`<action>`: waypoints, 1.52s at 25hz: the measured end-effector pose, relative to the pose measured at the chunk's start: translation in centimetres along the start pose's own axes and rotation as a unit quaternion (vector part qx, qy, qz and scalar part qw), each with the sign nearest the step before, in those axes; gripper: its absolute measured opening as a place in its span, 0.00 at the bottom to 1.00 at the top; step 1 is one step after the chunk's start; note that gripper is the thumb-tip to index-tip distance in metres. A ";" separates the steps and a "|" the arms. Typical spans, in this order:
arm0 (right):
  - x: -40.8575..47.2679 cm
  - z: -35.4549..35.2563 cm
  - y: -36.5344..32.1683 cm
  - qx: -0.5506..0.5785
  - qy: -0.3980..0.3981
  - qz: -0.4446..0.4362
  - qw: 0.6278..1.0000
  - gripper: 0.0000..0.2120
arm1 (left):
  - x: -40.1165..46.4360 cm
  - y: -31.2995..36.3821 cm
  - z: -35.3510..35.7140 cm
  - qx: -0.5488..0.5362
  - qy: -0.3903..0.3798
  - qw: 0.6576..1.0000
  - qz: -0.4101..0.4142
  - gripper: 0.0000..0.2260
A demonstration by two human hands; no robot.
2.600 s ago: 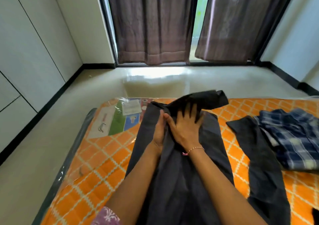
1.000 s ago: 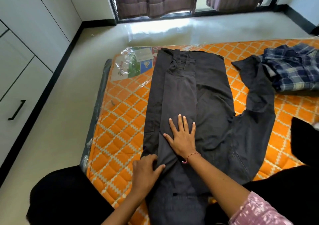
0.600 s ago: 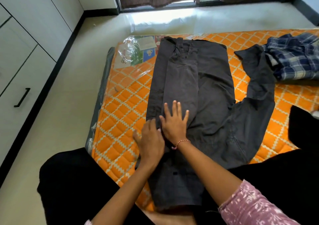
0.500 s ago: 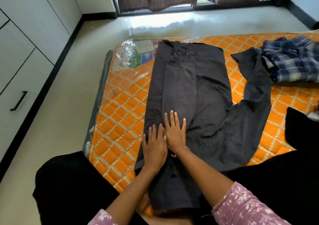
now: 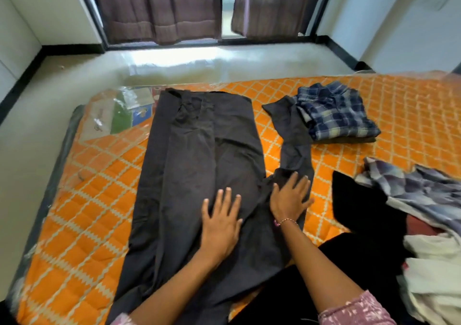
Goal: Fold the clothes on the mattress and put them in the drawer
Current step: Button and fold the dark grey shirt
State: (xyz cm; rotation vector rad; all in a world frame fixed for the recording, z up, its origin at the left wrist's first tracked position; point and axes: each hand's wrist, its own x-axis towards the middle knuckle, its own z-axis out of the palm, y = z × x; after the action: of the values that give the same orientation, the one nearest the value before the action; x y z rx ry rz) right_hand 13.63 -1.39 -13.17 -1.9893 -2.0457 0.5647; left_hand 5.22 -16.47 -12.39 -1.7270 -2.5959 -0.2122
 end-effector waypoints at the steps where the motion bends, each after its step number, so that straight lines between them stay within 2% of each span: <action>1: 1.6 -0.7 1.0 0.058 0.007 0.057 0.997 0.30 | 1.7 1.7 0.7 -0.003 -0.006 0.999 0.042 0.30; 3: 4.7 -1.6 2.7 0.185 -0.005 0.162 0.969 0.26 | 4.2 3.8 1.7 -0.019 -0.042 0.996 0.077 0.30; 4: 6.1 -2.0 3.5 0.268 -0.007 0.212 0.940 0.22 | 4.6 4.2 2.2 -0.026 -0.064 0.995 0.075 0.30; 5: 7.2 -2.5 4.2 0.378 -0.021 0.260 0.888 0.18 | 5.0 4.4 2.9 -0.028 -0.077 0.994 0.072 0.30; 6: 8.0 -2.9 4.6 0.465 -0.067 0.297 0.831 0.14 | 5.0 4.3 3.5 -0.031 -0.095 0.993 0.068 0.29; 7: 8.6 -3.4 4.8 0.511 -0.128 0.307 0.793 0.13 | 4.9 4.1 4.1 -0.036 -0.110 0.991 0.067 0.30; 9: 9.6 -3.7 4.9 0.571 -0.228 0.263 0.744 0.11 | 4.7 3.9 4.8 -0.038 -0.126 0.989 0.067 0.34; 10: 9.8 -4.1 4.8 0.599 -0.242 0.238 0.725 0.11 | 4.8 3.9 5.0 -0.034 -0.124 0.990 0.065 0.37; 11: 9.9 -4.5 4.9 0.650 -0.243 0.217 0.686 0.12 | 4.8 3.9 5.0 -0.036 -0.120 0.990 0.060 0.40; 14: 8.6 -5.2 5.1 0.822 -0.195 0.167 0.509 0.12 | 4.9 4.2 4.7 -0.046 -0.107 0.992 0.057 0.44; 16: 7.0 -5.3 4.2 0.854 -0.176 0.147 0.468 0.15 | 5.3 3.6 5.0 -0.052 -0.113 0.990 0.068 0.45; 18: 5.9 -6.6 2.9 0.853 -0.166 0.116 0.482 0.17 | 5.4 3.1 5.1 -0.067 -0.167 0.980 0.085 0.43; 21: 5.1 -9.9 -0.6 0.827 -0.193 0.003 0.528 0.12 | 6.1 3.0 4.8 -0.113 -0.251 0.959 0.071 0.41; 22: 4.8 -10.6 -1.8 0.797 -0.187 -0.038 0.573 0.10 | 6.7 3.0 4.0 -0.133 -0.290 0.946 0.065 0.41; 23: 4.4 -11.0 -2.9 0.750 -0.159 -0.091 0.635 0.09 | 7.4 2.9 2.9 -0.177 -0.330 0.926 0.052 0.39; 24: 3.6 -11.0 -4.3 0.678 -0.129 -0.171 0.703 0.11 | 8.2 2.2 1.4 -0.276 -0.353 0.894 0.019 0.35; 25: 2.6 -10.5 -5.7 0.575 -0.113 -0.257 0.769 0.14 | 9.0 1.1 -0.5 -0.433 -0.351 0.829 -0.044 0.27; 26: 1.2 -9.9 -7.3 0.437 -0.103 -0.330 0.831 0.15 | 9.7 -0.4 -2.6 -0.604 -0.288 0.733 -0.122 0.19; 27: -0.1 -8.6 -9.0 0.269 -0.086 -0.393 0.875 0.12 | 10.2 -2.6 -4.6 -0.744 -0.191 0.610 -0.197 0.15; 28: -1.6 -7.0 -10.5 0.103 -0.098 -0.445 0.884 0.08 | 10.4 -4.8 -5.8 -0.834 -0.089 0.487 -0.244 0.17; 29: -3.2 -5.1 -11.5 -0.029 -0.135 -0.488 0.862 0.08 | 10.4 -6.8 -6.3 -0.872 -0.035 0.411 -0.262 0.22; 30: -4.9 -2.9 -12.1 -0.120 -0.183 -0.525 0.823 0.11 | 10.2 -8.6 -6.5 -0.855 -0.008 0.433 -0.284 0.27; 31: -6.4 -1.1 -12.3 -0.171 -0.233 -0.545 0.787 0.13 | 10.0 -9.6 -6.3 -0.778 -0.009 0.542 -0.317 0.30; 32: -7.6 0.3 -12.2 -0.183 -0.271 -0.551 0.768 0.14 | 9.4 -10.2 -5.7 -0.626 -0.020 0.693 -0.357 0.32; 33: -8.3 1.3 -11.6 -0.166 -0.301 -0.547 0.763 0.13 | 8.7 -10.8 -4.6 -0.448 -0.009 0.810 -0.378 0.32; 34: -8.5 2.0 -10.8 -0.125 -0.318 -0.536 0.772 0.12 | 8.2 -11.0 -3.8 -0.314 0.024 0.885 -0.343 0.32; 36: -8.2 2.4 -9.3 0.001 -0.299 -0.471 0.830 0.11 | 8.3 -10.6 -2.5 -0.187 0.037 0.954 -0.232 0.29; 37: -7.8 2.4 -8.8 0.055 -0.261 -0.417 0.869 0.10 | 8.8 -10.3 -1.9 -0.133 0.017 0.971 -0.198 0.24; 38: -7.2 2.3 -8.6 0.086 -0.205 -0.364 0.904 0.09 | 9.5 -9.9 -1.6 -0.111 0.005 0.974 -0.196 0.19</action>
State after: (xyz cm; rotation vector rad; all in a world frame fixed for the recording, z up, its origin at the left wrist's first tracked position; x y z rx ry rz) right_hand 5.27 -8.88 -10.87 -0.9235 -2.6346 0.9863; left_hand -7.70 -11.73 -10.98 -1.2317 -2.9777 -0.5343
